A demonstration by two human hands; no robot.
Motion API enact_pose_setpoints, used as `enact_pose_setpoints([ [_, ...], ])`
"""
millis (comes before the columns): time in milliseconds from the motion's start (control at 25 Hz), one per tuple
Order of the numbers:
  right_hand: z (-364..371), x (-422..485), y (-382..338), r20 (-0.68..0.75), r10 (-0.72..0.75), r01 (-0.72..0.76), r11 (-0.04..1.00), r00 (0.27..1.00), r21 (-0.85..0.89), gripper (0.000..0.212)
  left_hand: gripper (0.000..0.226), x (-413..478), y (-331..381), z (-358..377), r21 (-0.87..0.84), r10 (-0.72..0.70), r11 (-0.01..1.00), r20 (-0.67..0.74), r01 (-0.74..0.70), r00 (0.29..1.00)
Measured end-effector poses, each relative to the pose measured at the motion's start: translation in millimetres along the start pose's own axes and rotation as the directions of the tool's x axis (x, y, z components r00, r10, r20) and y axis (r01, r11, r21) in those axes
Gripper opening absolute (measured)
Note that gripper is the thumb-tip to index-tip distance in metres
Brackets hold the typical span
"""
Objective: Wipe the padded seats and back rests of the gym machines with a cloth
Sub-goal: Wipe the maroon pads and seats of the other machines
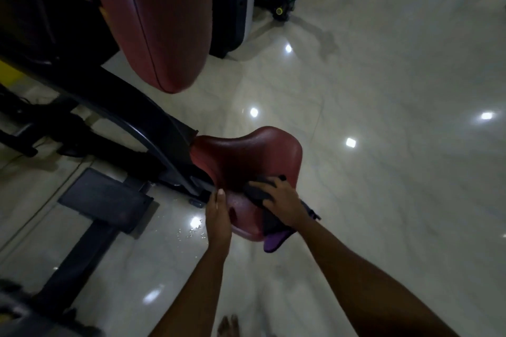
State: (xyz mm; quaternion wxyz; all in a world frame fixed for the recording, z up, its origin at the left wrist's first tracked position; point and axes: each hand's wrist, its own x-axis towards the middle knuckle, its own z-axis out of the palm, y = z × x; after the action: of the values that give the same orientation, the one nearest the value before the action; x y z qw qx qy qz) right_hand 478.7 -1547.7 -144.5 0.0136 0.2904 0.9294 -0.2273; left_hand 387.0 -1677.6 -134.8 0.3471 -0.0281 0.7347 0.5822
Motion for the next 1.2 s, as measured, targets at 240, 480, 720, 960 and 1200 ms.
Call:
enact_pose_setpoints([
  [240,-85.8,-46.2,-3.2,-0.246,0.326,-0.144,0.820,0.913,0.554,0.061,0.046,-38.8,63.8,21.1,0.052,0.115,0.991,0.094,-0.120,0.989],
  [480,-169.6,-38.7,46.3,-0.324,0.353,-0.059,0.751,0.878,0.658,0.051,0.043,-65.2,122.4,128.9,-0.028,0.128,0.992,0.278,-0.125,0.952],
  [720,-292.6,-14.8,158.9,-0.357,0.402,-0.002,0.667,0.843,0.745,0.048,0.048,-71.2,199.4,293.4,-0.016,0.268,0.961,0.316,-0.278,0.910],
  [960,-423.0,37.5,295.3,-0.455,0.469,0.016,0.682,0.756,0.731,0.047,0.051,-68.0,276.0,457.5,-0.122,0.320,0.948,0.365,-0.295,0.875],
  [1200,-508.3,125.6,412.2,-0.476,0.459,0.041,0.686,0.751,0.726,0.046,0.050,-2.7,338.8,602.8,-0.160,0.385,0.923,0.367,-0.351,0.847],
])
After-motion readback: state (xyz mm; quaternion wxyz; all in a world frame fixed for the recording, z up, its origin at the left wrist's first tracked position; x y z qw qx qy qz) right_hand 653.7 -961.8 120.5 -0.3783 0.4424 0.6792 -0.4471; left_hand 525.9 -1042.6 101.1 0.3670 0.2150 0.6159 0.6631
